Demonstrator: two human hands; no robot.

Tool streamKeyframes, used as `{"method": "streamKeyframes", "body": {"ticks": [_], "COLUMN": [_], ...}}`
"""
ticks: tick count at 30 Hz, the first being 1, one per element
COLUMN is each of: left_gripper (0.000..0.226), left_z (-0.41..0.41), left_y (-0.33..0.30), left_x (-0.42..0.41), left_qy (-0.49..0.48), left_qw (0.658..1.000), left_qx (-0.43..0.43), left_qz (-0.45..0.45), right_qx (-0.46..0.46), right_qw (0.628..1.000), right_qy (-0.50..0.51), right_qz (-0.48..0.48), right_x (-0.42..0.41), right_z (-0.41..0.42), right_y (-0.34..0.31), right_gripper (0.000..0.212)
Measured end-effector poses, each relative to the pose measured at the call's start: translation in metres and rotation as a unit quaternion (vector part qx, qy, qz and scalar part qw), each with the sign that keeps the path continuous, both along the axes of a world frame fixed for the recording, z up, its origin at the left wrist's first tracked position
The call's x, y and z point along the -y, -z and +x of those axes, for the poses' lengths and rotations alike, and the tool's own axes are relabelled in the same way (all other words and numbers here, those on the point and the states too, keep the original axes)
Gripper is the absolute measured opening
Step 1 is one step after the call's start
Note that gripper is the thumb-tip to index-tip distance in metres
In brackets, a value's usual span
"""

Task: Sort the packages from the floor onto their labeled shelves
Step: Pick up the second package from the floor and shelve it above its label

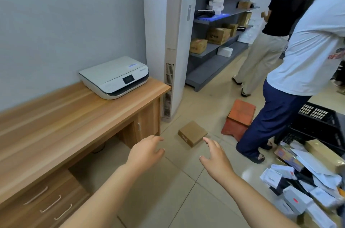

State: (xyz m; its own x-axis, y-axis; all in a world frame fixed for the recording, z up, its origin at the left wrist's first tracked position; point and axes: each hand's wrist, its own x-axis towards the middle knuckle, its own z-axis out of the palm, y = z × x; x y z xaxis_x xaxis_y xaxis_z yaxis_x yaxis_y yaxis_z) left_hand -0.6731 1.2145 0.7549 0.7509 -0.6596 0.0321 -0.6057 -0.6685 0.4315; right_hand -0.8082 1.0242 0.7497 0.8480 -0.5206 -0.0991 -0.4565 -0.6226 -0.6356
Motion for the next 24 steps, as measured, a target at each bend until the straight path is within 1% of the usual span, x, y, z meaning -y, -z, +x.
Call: {"method": "streamKeyframes", "body": {"ticks": [3,6,13,19,24], "left_gripper": [0.044,0.046,0.048,0.054,0.057], "left_z": [0.024,0.045,0.118,0.21,0.299], "left_y": [0.007,0.016,0.04,0.057,0.063], "left_x": [0.046,0.08,0.14,0.206,0.26], "left_qy": [-0.028,-0.033,-0.04,-0.009,0.011], "left_qw": [0.999,0.999,0.998,0.998,0.997], "left_qx": [-0.014,-0.032,-0.05,-0.059,-0.075], "left_qz": [-0.01,-0.016,0.013,0.019,0.028], "right_qx": [-0.017,-0.03,-0.053,-0.067,-0.076], "right_qw": [1.0,0.999,0.998,0.997,0.996], "right_qy": [-0.01,-0.011,-0.019,0.002,0.031], "right_qz": [0.0,-0.001,0.019,0.029,0.029], "right_x": [0.05,0.092,0.162,0.217,0.263], "right_z": [0.023,0.05,0.122,0.201,0.273], "right_y": [0.006,0.015,0.039,0.055,0.056], "right_gripper": [0.062,0.062,0.061,0.062,0.061]}}
